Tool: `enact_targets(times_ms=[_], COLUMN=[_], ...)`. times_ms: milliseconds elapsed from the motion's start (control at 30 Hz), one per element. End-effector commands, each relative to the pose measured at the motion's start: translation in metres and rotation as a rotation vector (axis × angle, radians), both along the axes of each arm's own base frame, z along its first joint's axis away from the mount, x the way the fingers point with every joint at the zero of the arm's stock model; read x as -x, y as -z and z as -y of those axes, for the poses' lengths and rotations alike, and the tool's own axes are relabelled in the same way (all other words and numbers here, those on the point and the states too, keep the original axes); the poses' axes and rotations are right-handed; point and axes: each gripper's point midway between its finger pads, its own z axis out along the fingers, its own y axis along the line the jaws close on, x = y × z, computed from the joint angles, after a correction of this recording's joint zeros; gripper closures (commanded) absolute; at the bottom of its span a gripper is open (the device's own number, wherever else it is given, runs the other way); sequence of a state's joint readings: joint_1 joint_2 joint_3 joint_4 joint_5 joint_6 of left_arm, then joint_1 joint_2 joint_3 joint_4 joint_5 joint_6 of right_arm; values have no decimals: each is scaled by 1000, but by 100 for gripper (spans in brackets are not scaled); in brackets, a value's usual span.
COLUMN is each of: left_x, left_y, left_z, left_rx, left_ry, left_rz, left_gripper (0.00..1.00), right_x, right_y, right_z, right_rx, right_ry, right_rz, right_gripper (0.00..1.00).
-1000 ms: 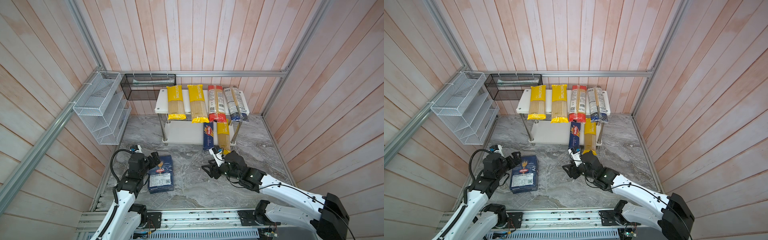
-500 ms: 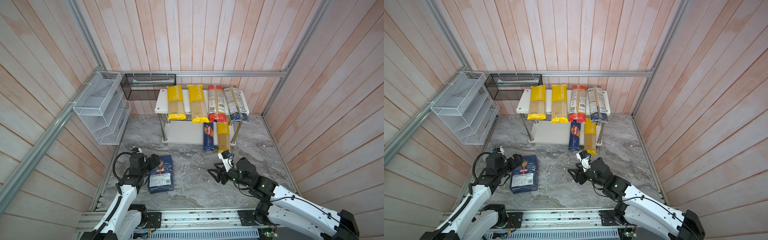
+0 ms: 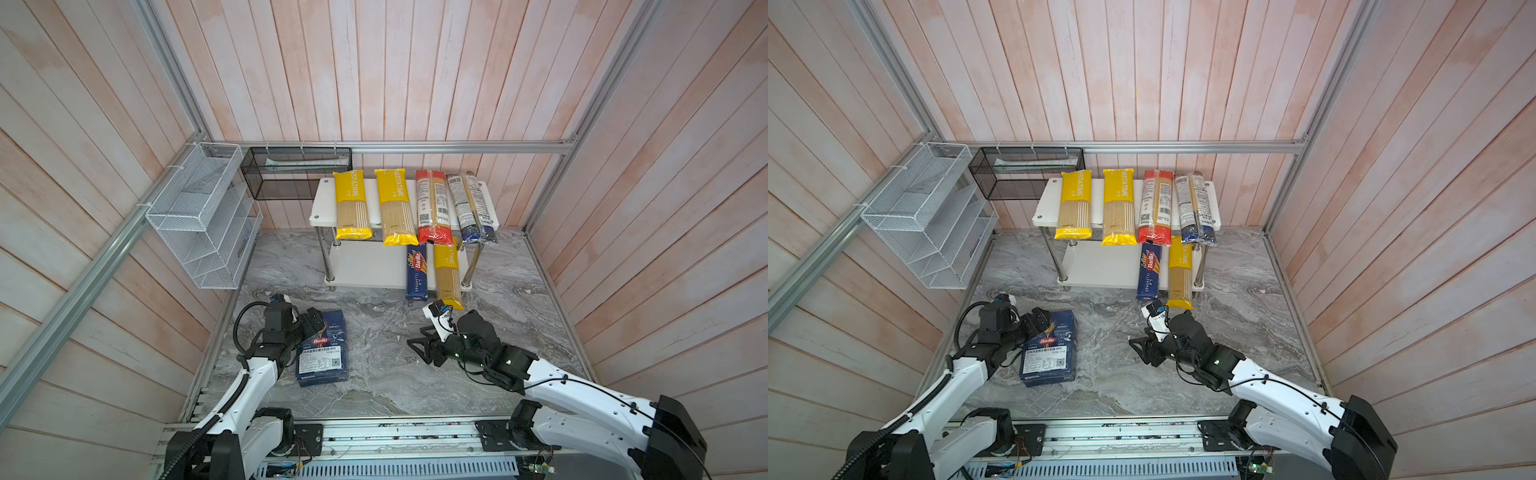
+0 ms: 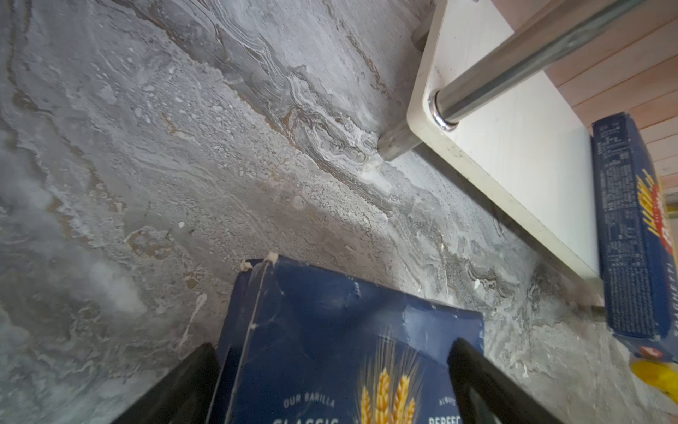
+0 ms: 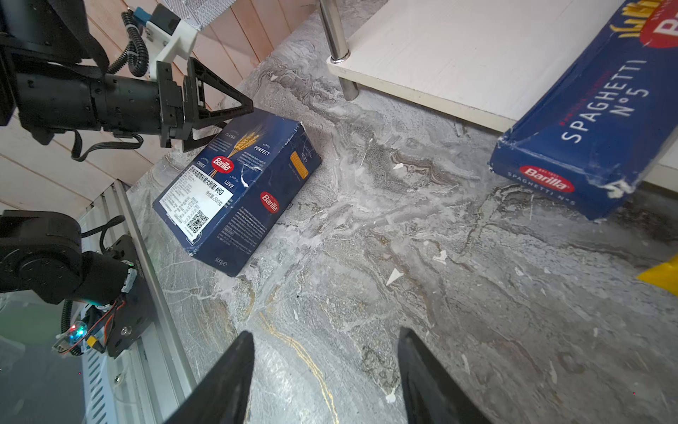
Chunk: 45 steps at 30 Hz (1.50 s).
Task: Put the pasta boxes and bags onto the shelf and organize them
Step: 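Move the left gripper toward the Barilla rigatoni box while the right gripper draws back, then lower both grippers onto opposite ends of the blue Barilla rigatoni box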
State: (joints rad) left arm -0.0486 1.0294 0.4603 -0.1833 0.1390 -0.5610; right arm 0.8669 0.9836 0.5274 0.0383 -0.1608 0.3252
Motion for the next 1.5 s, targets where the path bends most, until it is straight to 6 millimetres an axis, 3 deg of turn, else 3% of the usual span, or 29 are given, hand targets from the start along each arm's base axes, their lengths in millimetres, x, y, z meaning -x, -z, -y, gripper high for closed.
enact_targets(times_ms=[0,233,400,533,833,1033,1133,1267,1467], left_x=[-19,-39,-53,-60,-58,-40,-33,-21,19], left_y=[-27,-38,-34,-26,-37,-38,-48,-65,-78], left_z=[11,37,66,85,151,196,186,140,79], left_rx=[20,52,17,29,35,15,-10,-65,-13], left_ry=[69,190,279,329,509,663,617,441,228], left_rz=[83,105,94,70,132,125,118,82,94], left_gripper=[0,0,0,0,0,0,0,0,0], right_x=[-5,-11,-18,-16,-18,-22,-24,-33,-61], right_y=[-19,-13,-16,-21,3,18,21,17,8], right_z=[-5,14,38,43,45,33,22,7,-19], right_rx=[-36,-28,-26,-98,-40,-38,-44,-45,-45], right_ry=[-17,54,127,112,125,91,53,12,8], right_rz=[49,50,65,29,-23,-68,-87,-78,-76], right_gripper=[37,35,35,35,35,35,35,35,33])
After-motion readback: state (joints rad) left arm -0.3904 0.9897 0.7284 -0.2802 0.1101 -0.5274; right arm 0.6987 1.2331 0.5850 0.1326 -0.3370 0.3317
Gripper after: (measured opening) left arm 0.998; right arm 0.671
